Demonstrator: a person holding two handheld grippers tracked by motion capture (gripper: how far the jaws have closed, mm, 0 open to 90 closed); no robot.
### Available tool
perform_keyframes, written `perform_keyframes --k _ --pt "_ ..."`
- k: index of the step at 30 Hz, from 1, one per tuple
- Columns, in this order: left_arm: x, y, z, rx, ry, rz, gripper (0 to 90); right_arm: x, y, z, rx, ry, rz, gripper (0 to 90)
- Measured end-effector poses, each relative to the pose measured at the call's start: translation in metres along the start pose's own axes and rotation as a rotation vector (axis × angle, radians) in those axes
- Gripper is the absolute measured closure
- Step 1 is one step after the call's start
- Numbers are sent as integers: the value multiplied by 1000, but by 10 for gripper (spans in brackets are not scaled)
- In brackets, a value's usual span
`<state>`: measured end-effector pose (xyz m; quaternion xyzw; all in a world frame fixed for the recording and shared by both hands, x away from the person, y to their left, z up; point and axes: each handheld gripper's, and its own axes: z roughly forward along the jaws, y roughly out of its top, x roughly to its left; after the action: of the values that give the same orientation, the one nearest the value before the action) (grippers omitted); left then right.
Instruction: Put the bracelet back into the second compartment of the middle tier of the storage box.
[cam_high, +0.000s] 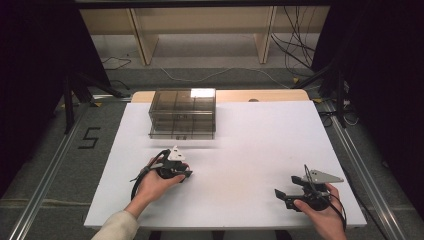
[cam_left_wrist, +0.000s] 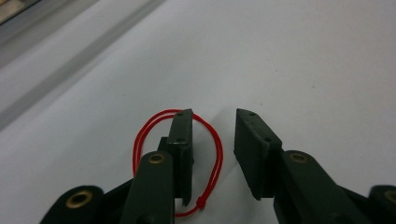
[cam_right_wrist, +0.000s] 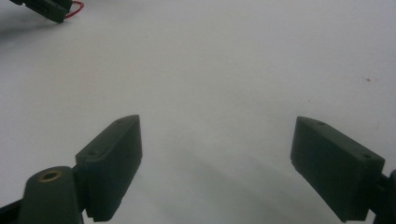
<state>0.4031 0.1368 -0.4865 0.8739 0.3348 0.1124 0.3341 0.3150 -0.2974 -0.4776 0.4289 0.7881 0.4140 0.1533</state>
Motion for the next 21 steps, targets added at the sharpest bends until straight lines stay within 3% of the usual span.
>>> perform_keyframes --k 2,3,4,13,21 --pt "1 0 0 0 2 -14 729 0 0 0 -1 0 1 175" --pt "4 0 0 -1 3 -53 752 0 0 0 -1 1 0 175" --pt "5 0 0 -3 0 -64 772 0 0 0 0 0 0 175" --pt "3 0 1 -5 12 -47 892 1 0 0 -1 0 -3 175" --pt "1 -1 1 -13 21 -52 897 0 0 0 -5 4 0 175"
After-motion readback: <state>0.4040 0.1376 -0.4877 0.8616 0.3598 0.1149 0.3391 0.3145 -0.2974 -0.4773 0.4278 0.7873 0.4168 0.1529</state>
